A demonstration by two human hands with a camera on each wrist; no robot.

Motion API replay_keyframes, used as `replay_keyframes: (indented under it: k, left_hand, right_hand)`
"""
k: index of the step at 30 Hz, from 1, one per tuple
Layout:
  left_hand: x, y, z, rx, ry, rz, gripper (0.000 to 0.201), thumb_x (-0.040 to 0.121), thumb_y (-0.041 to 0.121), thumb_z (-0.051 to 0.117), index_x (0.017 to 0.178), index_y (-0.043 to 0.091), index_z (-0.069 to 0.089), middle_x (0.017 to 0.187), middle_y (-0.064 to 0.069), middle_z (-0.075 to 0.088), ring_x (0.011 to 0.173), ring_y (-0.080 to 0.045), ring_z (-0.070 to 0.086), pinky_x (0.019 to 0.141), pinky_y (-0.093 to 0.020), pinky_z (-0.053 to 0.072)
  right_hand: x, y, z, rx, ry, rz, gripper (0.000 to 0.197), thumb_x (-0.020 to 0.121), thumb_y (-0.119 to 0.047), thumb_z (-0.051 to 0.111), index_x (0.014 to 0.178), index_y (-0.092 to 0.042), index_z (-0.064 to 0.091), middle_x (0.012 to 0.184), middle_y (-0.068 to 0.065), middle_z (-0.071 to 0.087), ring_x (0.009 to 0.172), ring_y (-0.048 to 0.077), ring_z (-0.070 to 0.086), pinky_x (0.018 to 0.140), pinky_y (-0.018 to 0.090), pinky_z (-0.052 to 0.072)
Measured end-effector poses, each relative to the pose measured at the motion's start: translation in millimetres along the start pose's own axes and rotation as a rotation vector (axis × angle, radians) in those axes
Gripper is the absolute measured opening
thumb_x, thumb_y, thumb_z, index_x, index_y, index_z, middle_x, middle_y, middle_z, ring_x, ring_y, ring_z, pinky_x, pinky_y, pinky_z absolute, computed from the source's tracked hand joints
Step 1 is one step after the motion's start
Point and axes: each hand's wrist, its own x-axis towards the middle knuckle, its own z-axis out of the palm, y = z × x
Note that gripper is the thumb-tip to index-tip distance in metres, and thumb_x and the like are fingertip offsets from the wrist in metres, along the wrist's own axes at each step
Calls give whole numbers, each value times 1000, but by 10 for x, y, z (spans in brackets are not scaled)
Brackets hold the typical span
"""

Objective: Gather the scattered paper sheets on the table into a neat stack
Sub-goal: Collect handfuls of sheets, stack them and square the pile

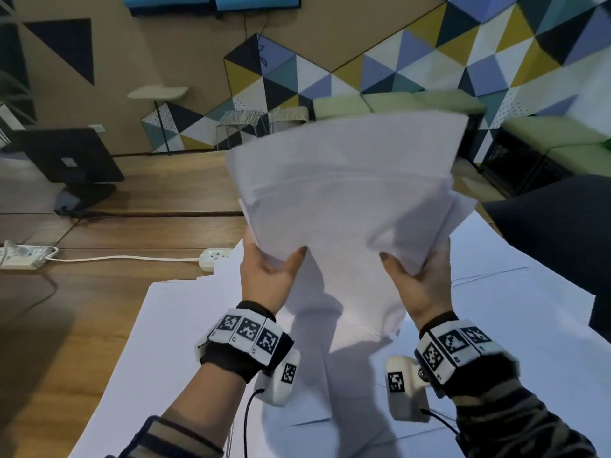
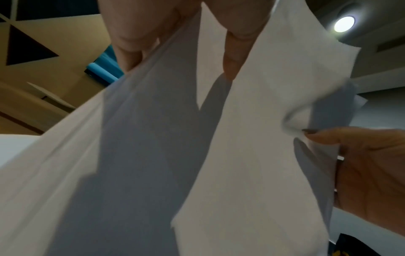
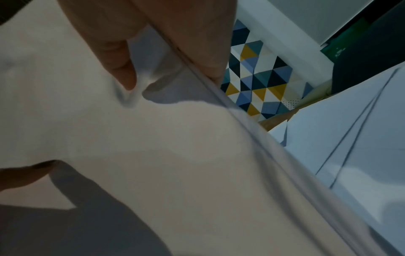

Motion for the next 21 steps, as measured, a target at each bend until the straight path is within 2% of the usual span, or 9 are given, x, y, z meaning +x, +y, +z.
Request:
replay_keyframes:
  k: [3,6,9,11,13,15,17,19,21]
  left_hand:
    - [-4,-16,-19,-33,4,16,94,65,18,83,140,19,27,120,11,55,115,-9,54,102,-24,42]
    - [56,49,-11,-29,32,153,106,63,16,84,144,16,16,125,10,48,118,-5,48,95,-5,38]
    - [75,100,-14,-57,36,203,111,61,13,83,146,16,12,128,13,47,119,2,48,97,-9,41]
    - [90,42,-41,-80,8,124,108,61,11,83,145,19,16,122,20,49,113,10,51,98,-15,44]
    - [111,-78,-75,-16,-37,-7,100,54,31,84,139,18,33,121,9,57,114,-4,56,101,-31,47]
    - [96,-195,-96,114,-103,-109,89,52,41,79,129,11,46,117,-4,62,112,-20,59,99,-38,47]
    - [49,-303,-84,185,-154,-138,65,69,30,75,123,2,52,110,-14,65,108,-29,61,92,-33,47]
    - [4,-337,-70,233,-117,-149,35,87,17,64,114,-5,56,101,-24,66,103,-35,62,82,-28,45]
    - [10,-308,-102,225,-60,-139,24,92,13,56,112,-1,59,102,-18,67,102,-31,63,83,-28,45]
  right_hand:
    - [1,-51,26,14,44,29,72,74,3,71,129,-18,29,95,-6,58,82,-2,60,85,26,49]
    - [28,-107,61,-23,44,-1,89,72,3,72,141,-16,19,100,-16,55,87,-10,58,87,23,48]
    - [59,-74,87,-19,39,51,92,72,1,72,142,-23,17,105,-21,53,91,-12,56,88,22,46]
    - [73,-4,83,-10,10,145,85,73,-1,71,139,-23,24,104,-24,54,96,-1,58,95,29,46]
    - [56,75,55,-75,-61,204,73,75,-3,70,136,-19,34,109,-17,56,106,11,56,102,32,41]
    - [28,156,37,-152,-143,225,68,81,-5,67,140,-12,34,124,-8,49,119,11,46,107,22,31]
    - [-18,237,53,-207,-214,267,73,85,-15,65,145,-5,25,140,2,40,133,15,35,109,18,20]
    - [-75,275,104,-252,-229,255,72,84,-26,62,143,-2,28,145,12,39,137,25,34,116,32,22]
    - [-121,231,155,-292,-204,185,62,87,-25,58,139,-1,35,140,14,46,133,26,40,114,37,28]
